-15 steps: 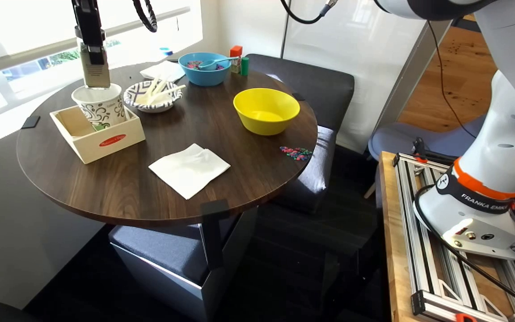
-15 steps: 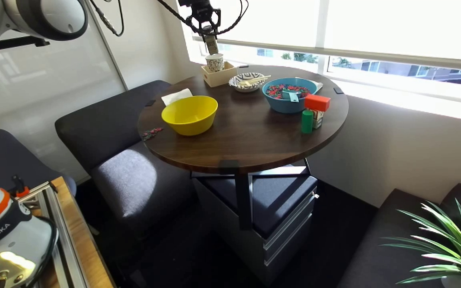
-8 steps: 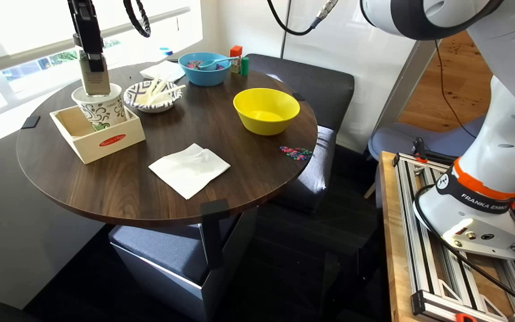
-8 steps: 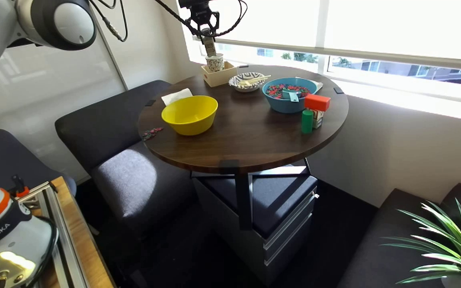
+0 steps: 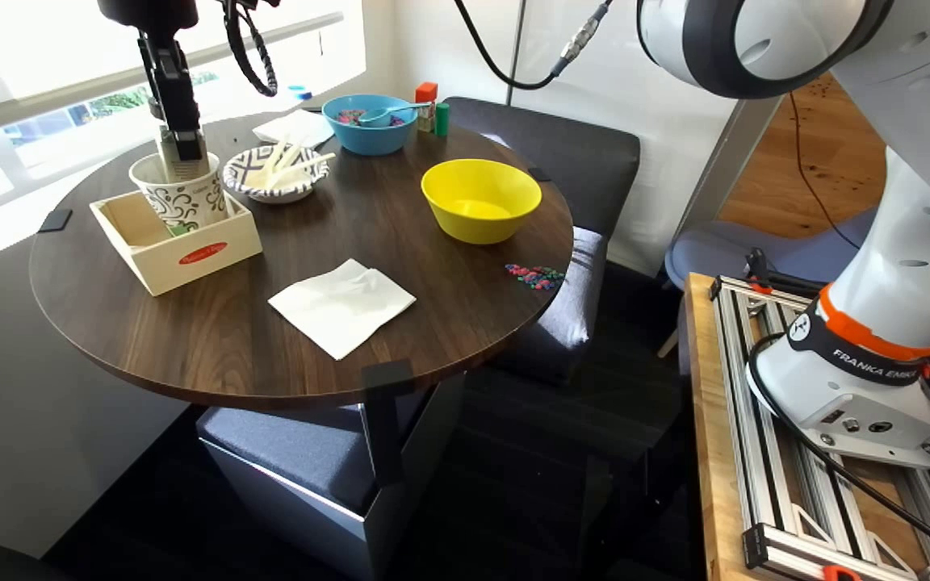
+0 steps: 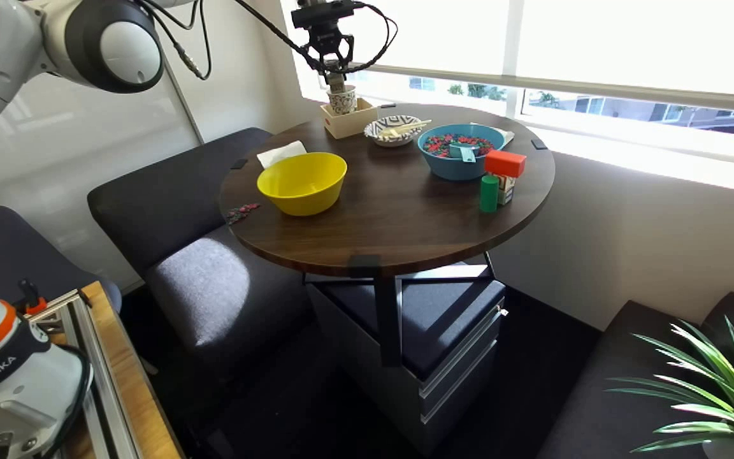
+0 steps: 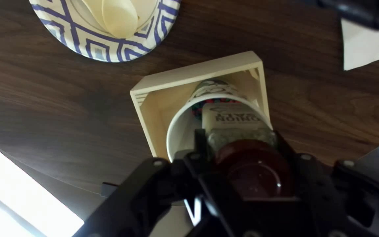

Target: Pick up the spice bottle with a brown lid and put it in the paper cup

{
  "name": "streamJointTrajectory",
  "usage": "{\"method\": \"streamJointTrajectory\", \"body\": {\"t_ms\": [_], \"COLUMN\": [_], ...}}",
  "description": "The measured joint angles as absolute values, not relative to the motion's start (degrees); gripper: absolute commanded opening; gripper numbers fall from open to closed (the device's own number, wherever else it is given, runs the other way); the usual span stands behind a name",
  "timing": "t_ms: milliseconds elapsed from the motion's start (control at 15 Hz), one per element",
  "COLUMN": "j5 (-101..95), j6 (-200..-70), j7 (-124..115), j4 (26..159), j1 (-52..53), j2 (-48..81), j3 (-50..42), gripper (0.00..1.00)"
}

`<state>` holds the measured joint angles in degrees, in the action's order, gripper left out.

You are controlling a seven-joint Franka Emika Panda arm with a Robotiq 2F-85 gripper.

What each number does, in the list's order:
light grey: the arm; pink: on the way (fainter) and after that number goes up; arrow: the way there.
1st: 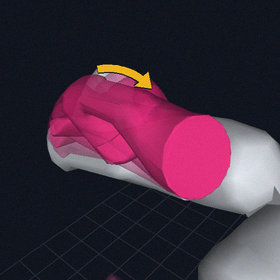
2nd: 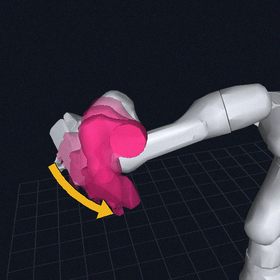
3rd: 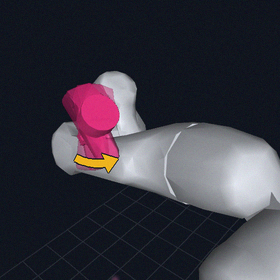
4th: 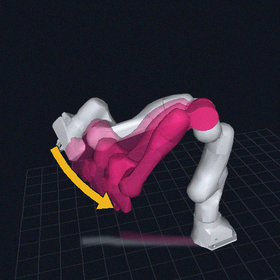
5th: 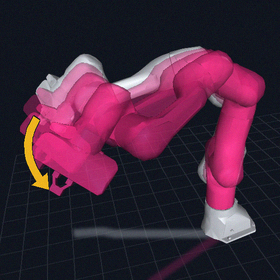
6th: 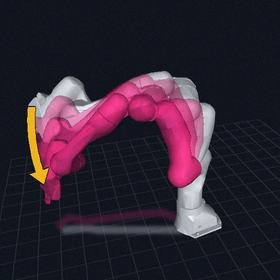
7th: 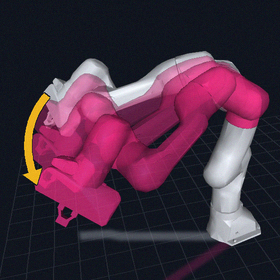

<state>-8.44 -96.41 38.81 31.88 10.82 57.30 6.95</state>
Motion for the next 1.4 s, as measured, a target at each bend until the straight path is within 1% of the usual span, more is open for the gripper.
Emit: {"method": "streamJointTrajectory", "body": {"t_ms": [200,267,333,400,467,533,667,1200,1400], "j5": [-8.4,-8.4,-8.4,-8.4,-8.4,-8.4,-8.4,-8.3,-8.3], "j6": [-96.4,-96.4,-96.4,-96.4,-96.4,-96.4,-96.4,-96.2,-93.3], "j7": [38.9,38.9,38.9,38.9,38.9,38.9,38.9,38.8,37.7], "j4": [31.4,31.3,31.2,30.9,30.6,30.3,30.0,25.2,25.4], "j1": [11.0,11.1,11.1,11.2,11.2,11.3,11.4,12.0,11.9], "j2": [58.5,58.8,59.1,59.3,59.5,59.6,59.8,59.2,57.3], "j3": [6.9,6.9,6.9,6.9,6.9,6.9,6.9,6.0,4.3], "gripper": [0.23,0.25,0.73,0.73,0.78,0.87,0.99,1.00,1.00]}}
